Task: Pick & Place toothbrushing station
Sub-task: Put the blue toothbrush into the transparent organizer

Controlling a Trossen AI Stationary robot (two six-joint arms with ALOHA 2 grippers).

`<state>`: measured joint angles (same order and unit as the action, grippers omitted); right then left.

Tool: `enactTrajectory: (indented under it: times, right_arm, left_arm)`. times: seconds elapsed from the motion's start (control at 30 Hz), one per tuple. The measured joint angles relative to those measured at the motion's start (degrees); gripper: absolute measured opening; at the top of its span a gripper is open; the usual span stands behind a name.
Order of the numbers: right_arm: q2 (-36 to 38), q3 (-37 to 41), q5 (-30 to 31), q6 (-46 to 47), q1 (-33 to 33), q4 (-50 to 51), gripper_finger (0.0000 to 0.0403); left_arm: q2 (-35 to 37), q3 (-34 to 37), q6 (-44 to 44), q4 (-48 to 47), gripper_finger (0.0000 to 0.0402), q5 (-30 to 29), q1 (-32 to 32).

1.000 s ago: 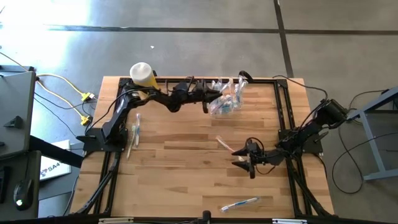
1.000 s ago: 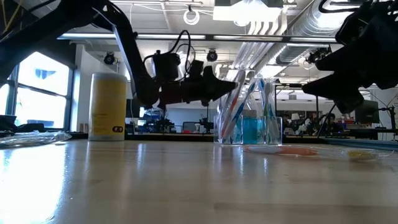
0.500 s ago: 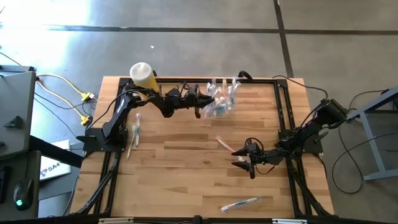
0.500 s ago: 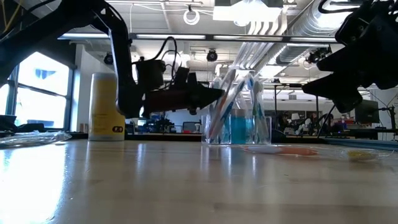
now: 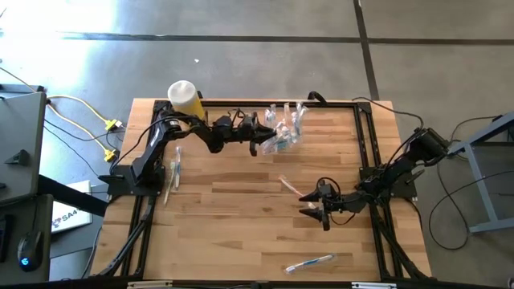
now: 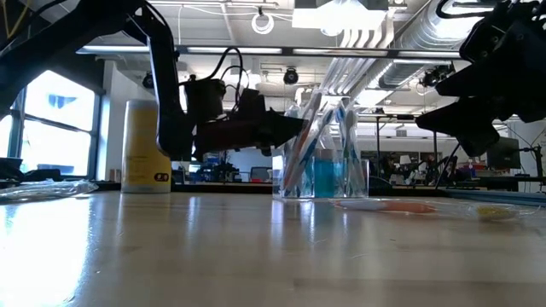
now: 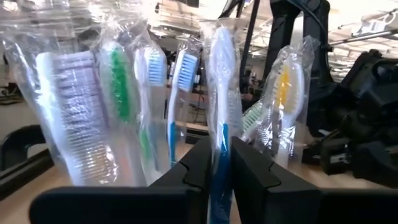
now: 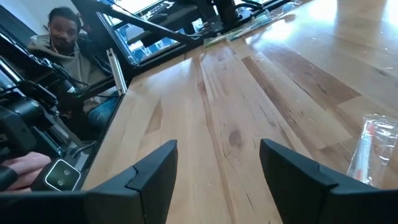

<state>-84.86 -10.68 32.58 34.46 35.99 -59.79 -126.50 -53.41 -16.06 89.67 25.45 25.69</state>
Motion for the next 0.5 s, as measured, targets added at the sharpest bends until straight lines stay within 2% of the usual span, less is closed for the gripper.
enactTrajectory:
  times: [0.5]
  right_arm:
    - [0.0,0.0,-1.0,0.4,0.0,0.0,0.0220]
  left_arm:
    - [0.0,0.0,-1.0,-1.0,0.0055,1.7,0.1]
